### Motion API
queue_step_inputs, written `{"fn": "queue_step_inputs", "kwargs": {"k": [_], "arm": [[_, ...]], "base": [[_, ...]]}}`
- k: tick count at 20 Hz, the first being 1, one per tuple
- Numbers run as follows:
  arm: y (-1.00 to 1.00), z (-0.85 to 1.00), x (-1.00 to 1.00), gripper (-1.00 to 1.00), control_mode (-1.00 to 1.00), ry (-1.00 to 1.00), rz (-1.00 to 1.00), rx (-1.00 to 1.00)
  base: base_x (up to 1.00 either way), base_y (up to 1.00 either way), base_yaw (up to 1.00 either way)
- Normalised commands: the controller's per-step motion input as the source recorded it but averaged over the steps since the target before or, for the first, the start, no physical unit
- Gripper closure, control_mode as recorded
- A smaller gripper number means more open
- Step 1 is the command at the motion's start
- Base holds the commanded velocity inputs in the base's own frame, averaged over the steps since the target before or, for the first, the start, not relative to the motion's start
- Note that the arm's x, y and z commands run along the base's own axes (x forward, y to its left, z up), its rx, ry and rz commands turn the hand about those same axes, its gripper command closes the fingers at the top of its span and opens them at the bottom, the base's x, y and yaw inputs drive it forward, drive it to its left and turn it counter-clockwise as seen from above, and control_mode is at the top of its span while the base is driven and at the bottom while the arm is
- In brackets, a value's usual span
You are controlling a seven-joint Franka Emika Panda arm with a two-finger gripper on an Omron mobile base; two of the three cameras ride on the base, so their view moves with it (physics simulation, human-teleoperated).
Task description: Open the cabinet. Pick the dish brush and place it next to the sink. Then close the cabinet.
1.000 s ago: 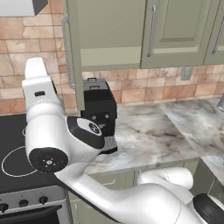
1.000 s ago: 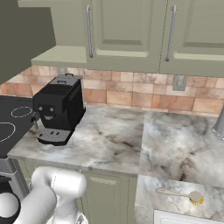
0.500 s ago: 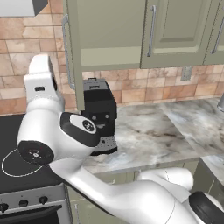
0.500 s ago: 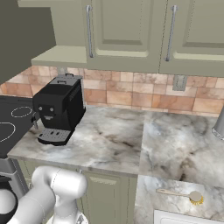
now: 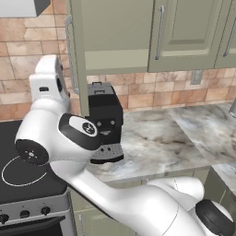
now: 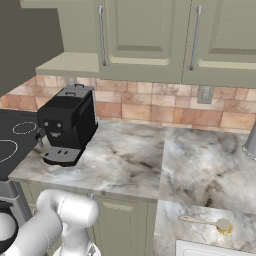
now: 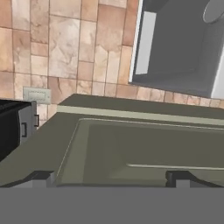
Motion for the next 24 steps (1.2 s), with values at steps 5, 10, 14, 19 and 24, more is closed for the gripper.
{"fn": "queue_step_inputs", "kwargs": {"k": [5,10,14,19,24], "arm": [[-0.24,0.0,0.15,-1.0,-1.0,0.0,-0.1,0.0],[-0.26,0.0,0.13,-1.0,-1.0,0.0,-0.11,0.0],[-0.26,0.0,0.0,-1.0,-1.0,-0.06,-0.09,0.0],[-0.37,0.0,0.06,-1.0,-1.0,-0.03,-0.08,0.0],[-0.46,0.0,0.19,-1.0,-1.0,0.0,-0.07,0.0]], "base": [[0.0,0.0,0.0],[0.0,0.0,0.0],[0.0,0.0,0.0],[0.0,0.0,0.0],[0.0,0.0,0.0]]}}
